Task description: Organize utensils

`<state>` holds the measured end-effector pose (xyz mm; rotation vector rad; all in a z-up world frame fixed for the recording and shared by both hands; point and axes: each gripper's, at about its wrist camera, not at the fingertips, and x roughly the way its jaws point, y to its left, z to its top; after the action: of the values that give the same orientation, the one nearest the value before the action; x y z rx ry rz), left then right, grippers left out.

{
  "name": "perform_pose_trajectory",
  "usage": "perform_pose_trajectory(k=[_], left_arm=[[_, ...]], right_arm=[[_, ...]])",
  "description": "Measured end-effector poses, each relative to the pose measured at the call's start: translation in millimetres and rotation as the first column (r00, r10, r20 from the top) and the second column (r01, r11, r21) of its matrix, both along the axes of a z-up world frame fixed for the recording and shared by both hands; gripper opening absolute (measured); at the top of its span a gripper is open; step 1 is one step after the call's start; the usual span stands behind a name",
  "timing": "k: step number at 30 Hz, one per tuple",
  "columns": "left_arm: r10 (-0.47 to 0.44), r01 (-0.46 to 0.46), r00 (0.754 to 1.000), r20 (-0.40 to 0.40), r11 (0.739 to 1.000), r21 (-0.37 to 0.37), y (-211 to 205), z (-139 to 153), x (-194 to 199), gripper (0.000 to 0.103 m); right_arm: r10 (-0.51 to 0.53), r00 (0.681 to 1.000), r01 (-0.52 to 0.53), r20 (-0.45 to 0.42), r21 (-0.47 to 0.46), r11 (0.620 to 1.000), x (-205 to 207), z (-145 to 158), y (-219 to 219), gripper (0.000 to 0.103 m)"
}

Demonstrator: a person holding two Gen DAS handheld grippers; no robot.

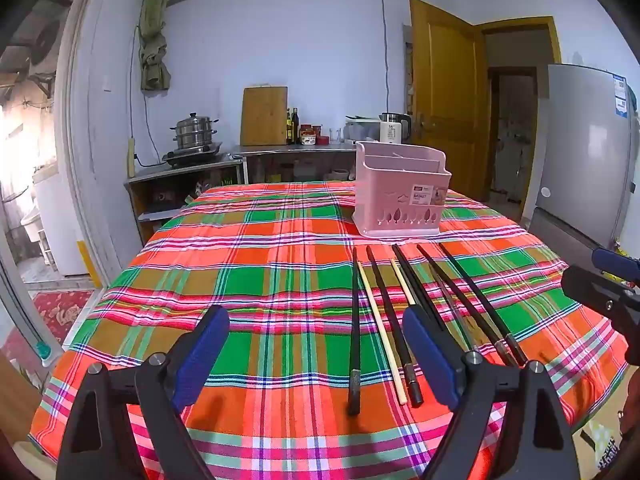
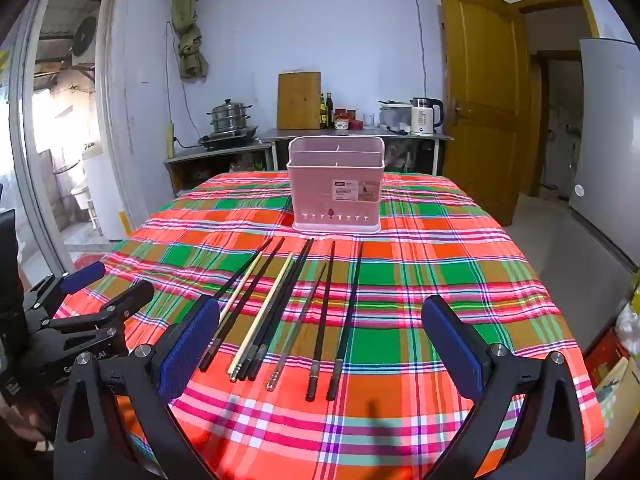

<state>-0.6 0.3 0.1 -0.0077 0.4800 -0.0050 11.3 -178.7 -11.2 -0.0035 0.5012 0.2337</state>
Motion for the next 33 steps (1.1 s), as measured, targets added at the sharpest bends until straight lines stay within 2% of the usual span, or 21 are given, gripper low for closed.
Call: perform_pose_trajectory(k=[33], left_arm=[[-0.011, 0.011, 1.000, -0.002, 1.000, 0.007, -2.4, 3.8, -3.2, 0.088]], right_arm=[[0.002, 1.000, -0.002, 0.008, 0.006, 1.000, -3.8, 3.3, 1.0, 0.101]])
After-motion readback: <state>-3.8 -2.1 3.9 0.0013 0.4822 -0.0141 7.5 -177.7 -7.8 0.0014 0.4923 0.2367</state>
